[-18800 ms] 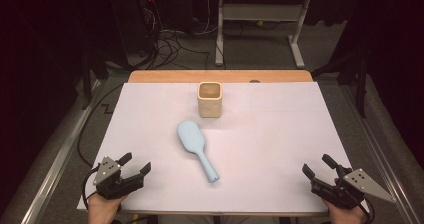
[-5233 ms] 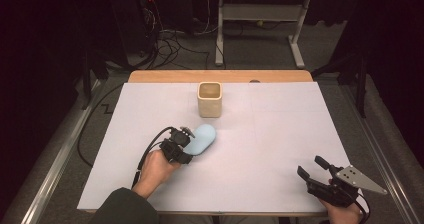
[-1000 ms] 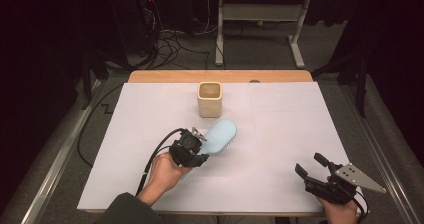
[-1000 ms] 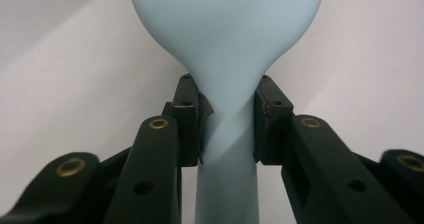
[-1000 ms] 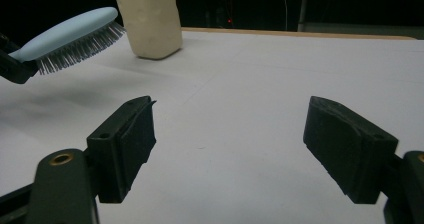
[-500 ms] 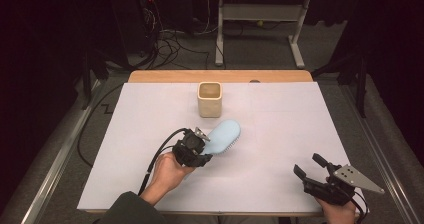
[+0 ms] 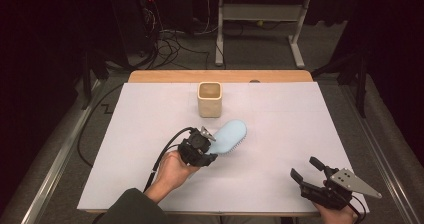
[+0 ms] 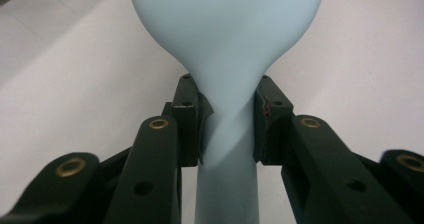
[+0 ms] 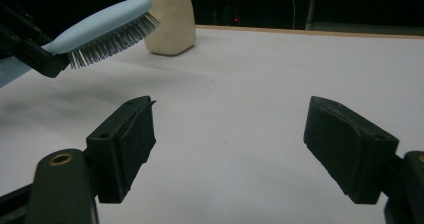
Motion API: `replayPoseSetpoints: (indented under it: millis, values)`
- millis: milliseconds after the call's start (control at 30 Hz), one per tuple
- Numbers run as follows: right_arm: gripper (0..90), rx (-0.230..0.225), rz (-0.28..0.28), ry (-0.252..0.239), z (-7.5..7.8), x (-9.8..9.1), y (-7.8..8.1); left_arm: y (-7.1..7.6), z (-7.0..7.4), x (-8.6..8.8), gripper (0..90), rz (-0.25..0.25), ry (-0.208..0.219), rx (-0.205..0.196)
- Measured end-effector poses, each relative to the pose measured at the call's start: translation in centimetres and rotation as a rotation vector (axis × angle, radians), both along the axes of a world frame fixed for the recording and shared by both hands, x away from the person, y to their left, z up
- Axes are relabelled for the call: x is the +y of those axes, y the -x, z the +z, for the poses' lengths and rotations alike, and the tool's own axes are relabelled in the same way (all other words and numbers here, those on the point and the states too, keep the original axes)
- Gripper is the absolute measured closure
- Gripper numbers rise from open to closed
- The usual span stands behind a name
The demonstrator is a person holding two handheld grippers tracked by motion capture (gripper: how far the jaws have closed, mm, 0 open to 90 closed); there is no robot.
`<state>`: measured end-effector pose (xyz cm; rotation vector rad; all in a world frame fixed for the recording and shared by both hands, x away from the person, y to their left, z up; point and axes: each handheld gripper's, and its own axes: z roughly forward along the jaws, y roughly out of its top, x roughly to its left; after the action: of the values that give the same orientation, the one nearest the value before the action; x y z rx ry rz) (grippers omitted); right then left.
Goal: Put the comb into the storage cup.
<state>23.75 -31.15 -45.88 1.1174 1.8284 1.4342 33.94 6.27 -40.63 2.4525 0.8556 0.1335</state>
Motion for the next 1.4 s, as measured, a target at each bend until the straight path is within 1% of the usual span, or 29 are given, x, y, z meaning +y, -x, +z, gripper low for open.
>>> replayPoseSetpoints:
  millis: [100,233,333,467,533,800,1033,1300,1400]
  values:
    - [20.7,-0.006,0.017,0.014,0.0,0.8,0.1,0.0,0.0,-0.3,69.1,-0.006,0.001,-0.004]
    - [20.8,-0.005,0.033,0.021,0.0,1.4,0.1,0.0,0.1,-0.5,69.2,-0.011,0.002,-0.008]
    - [20.9,0.003,0.048,0.008,0.0,1.9,0.0,0.0,0.1,-0.7,69.2,-0.013,0.005,-0.011]
    - [20.5,0.008,0.055,0.006,0.0,2.3,-0.1,0.0,0.2,-0.8,69.2,-0.018,0.006,-0.007]
    - [20.0,0.011,0.066,0.008,0.0,2.7,-0.3,0.2,0.4,-1.0,69.2,-0.018,0.002,-0.021]
    - [18.3,0.005,0.088,0.01,0.1,3.9,-0.7,0.2,0.6,-1.5,69.2,-0.027,0.008,-0.028]
    - [17.4,0.008,0.101,0.0,0.1,4.6,-1.0,0.4,0.6,-1.8,69.2,-0.032,0.018,-0.032]
    - [16.4,0.025,0.112,-0.014,0.1,5.4,-1.4,0.6,0.7,-1.9,69.2,-0.034,0.03,-0.045]
    - [16.4,0.035,0.125,-0.021,0.3,5.9,-1.7,0.8,0.7,-2.1,69.2,-0.038,0.029,-0.052]
